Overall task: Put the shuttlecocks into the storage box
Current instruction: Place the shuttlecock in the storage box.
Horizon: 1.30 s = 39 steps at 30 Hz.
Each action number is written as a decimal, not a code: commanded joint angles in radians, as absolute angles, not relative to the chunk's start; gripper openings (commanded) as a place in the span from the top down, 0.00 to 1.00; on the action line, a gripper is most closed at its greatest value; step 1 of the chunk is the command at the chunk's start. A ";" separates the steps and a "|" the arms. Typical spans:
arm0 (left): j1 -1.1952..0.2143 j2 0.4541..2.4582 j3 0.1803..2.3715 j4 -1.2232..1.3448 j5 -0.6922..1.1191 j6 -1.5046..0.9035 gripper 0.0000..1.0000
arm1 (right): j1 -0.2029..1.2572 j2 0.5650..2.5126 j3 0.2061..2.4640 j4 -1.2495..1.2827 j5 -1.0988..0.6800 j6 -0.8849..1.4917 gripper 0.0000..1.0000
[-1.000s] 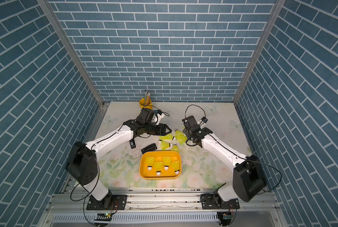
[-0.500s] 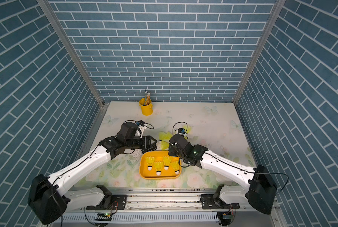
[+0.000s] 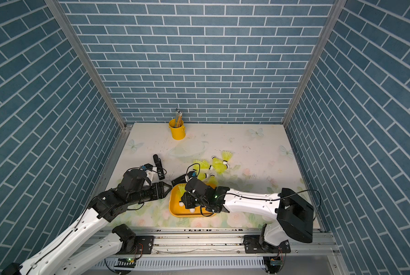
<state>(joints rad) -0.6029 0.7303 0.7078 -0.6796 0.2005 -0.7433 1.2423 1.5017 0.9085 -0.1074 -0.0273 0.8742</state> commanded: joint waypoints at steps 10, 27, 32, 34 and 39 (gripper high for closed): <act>-0.606 0.630 0.654 -0.837 0.201 -0.785 0.33 | 1.279 1.605 0.935 -0.048 -0.135 0.869 0.88; -0.606 0.615 0.597 -0.804 0.292 -0.767 0.36 | 1.281 1.673 0.968 -0.083 -0.164 0.891 0.82; -0.606 0.604 0.592 -0.851 0.303 -0.756 0.37 | 1.278 1.687 0.968 -0.089 -0.167 0.906 0.82; -0.606 0.598 0.585 -0.865 0.315 -0.753 0.37 | 1.277 1.690 0.969 -0.089 -0.167 0.908 0.82; -0.606 0.577 0.559 -0.851 0.377 -0.740 0.37 | 1.274 1.696 0.973 -0.097 -0.166 0.911 0.80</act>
<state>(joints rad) -0.6037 0.5877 0.5781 -0.8318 0.3325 -0.7658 1.2758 1.6802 0.9432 -0.0765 -0.1623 0.8871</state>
